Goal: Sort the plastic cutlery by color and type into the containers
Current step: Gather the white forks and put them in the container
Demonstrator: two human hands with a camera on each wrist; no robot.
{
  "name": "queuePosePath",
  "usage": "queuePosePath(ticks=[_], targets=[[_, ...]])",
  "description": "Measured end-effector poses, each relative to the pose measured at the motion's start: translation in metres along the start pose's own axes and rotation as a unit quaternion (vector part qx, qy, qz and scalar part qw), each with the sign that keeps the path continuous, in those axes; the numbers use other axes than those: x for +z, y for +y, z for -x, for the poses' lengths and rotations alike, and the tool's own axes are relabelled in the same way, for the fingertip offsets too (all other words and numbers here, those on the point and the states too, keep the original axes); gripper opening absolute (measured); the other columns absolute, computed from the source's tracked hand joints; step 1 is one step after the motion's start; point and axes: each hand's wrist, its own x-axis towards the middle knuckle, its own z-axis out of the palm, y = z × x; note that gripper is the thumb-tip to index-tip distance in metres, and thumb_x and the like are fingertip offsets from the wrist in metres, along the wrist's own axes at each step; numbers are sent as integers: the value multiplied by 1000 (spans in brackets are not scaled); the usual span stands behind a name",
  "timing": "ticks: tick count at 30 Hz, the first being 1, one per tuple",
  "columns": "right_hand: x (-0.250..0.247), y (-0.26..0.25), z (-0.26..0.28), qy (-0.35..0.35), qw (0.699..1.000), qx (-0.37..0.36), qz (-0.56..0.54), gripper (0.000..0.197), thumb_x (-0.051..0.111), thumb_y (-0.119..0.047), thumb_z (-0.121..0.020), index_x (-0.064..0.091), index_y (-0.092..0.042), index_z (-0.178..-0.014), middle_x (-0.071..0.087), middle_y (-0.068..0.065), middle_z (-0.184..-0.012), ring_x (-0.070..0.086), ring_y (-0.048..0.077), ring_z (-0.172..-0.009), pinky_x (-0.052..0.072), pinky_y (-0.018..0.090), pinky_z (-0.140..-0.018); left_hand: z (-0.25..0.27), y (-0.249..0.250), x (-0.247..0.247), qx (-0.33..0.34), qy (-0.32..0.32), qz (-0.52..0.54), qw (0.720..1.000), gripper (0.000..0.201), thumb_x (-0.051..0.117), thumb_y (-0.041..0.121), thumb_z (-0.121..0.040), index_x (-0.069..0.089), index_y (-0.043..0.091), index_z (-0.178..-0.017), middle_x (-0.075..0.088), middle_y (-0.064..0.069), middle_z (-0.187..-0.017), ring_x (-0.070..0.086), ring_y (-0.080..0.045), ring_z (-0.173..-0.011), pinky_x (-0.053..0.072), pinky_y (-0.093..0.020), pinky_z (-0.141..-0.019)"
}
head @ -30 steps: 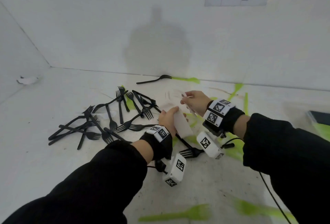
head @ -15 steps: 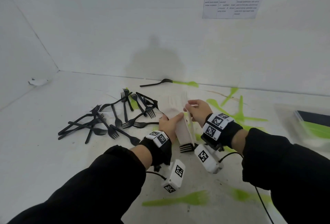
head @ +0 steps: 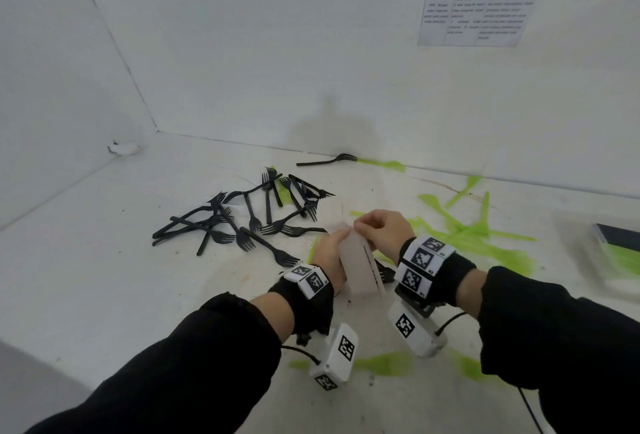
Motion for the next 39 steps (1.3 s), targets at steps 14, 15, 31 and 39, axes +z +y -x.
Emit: queuePosePath(ticks=[14,15,31,39], targets=[[13,12,45,-77,997,-23,24,31,67,-6,-78,61,-20,-106,54,-8,-76,52,6,-71,40,8,-58,12,-25,-25,16,56,46,997,7,56,8,-92,53,4,-97,61,-23,-104,61,-32,-84,51,-49,-80],[11,12,46,-65,997,-24,27,32,68,-6,-78,61,-19,-105,55,-7,-76,52,6,-70,38,5,-55,13,-25,-25,12,61,50,997,18,57,11,-92,53,2,-107,59,-25,-112,62,-33,-87,54,-47,-77],[-82,-11,68,-167,986,-3,29,24,70,-5,-80,59,-12,-101,63,5,-87,61,21,-81,54,37,-82,48,-27,51,56,-11,18,998,37,47,3,-95,42,-5,-131,54,-28,-127,58,-40,-106,52,-48,-81],[-91,12,113,-41,979,9,201,61,77,-23,-71,49,-10,-123,57,8,-120,56,22,-109,44,26,-85,79,-50,81,-76,-74,59,993,31,30,20,-99,55,6,-89,61,-6,-60,53,-11,-43,43,-21,-44]])
